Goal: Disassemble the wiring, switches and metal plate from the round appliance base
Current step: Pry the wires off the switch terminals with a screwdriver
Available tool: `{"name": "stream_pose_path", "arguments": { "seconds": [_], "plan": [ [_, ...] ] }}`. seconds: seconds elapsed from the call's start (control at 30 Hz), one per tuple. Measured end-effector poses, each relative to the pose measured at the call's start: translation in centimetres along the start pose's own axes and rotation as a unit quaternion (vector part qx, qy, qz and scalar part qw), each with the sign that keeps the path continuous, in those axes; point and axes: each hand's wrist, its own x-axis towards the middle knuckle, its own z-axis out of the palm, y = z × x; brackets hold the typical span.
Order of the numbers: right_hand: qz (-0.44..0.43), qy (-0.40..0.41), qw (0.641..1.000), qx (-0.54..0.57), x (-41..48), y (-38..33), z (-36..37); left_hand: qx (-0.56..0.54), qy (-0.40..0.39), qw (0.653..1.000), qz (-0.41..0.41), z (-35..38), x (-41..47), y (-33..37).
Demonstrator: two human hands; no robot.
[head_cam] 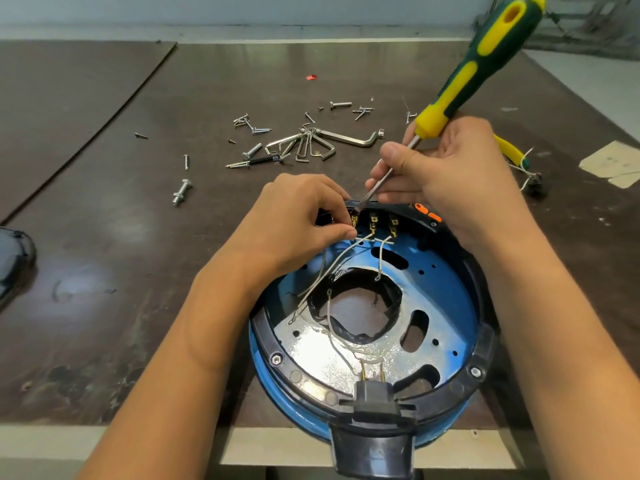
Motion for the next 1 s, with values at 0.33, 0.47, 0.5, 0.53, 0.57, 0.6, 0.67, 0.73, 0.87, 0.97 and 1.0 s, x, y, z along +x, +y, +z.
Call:
{"name": "stream_pose_path", "arguments": {
  "seconds": [0.33, 0.47, 0.5, 0.53, 0.57, 0.6, 0.67, 0.73, 0.87, 0.97, 1.0],
  "plan": [
    [0.032, -0.007, 0.998, 0.052, 0.7, 1.0, -0.8, 0.002, -0.024, 1.000, 0.010, -0.1, 0.0, 0.1],
    [0.042, -0.015, 0.997, 0.067, 0.7, 1.2, -1.1, -0.003, -0.032, 0.999, 0.022, 0.0, 0.0, 0.1],
    [0.042, -0.017, 0.997, 0.066, 0.7, 1.2, -1.2, -0.004, -0.033, 0.999, 0.025, 0.0, 0.0, 0.2],
    [0.042, -0.018, 0.997, 0.066, 0.7, 1.3, -1.2, -0.005, -0.033, 0.999, 0.027, 0.0, 0.0, 0.2],
    [0.042, -0.017, 0.997, 0.067, 0.7, 1.3, -1.2, -0.006, -0.034, 0.999, 0.028, 0.0, 0.0, 0.2],
    [0.044, -0.015, 0.997, 0.069, 0.7, 1.3, -1.2, -0.006, -0.035, 0.999, 0.030, 0.0, 0.0, 0.2],
    [0.049, -0.010, 0.996, 0.071, 0.7, 1.4, -1.2, -0.006, -0.037, 0.999, 0.033, -0.1, 0.0, 0.2],
    [0.056, -0.007, 0.996, 0.073, 0.8, 1.6, -1.2, -0.005, -0.036, 0.999, 0.033, 0.0, 0.1, 0.1],
    [0.074, -0.013, 0.994, 0.084, 1.0, 1.9, -1.1, -0.005, -0.033, 0.999, 0.028, 0.0, 0.0, 0.1],
    [0.064, -0.023, 0.992, 0.104, 0.8, 2.0, -1.1, -0.006, -0.031, 0.999, 0.030, 0.0, 0.0, 0.1],
    [0.051, -0.026, 0.992, 0.112, 0.8, 2.1, -1.1, -0.009, -0.031, 0.999, 0.029, 0.0, 0.1, 0.1]
  ]
}}
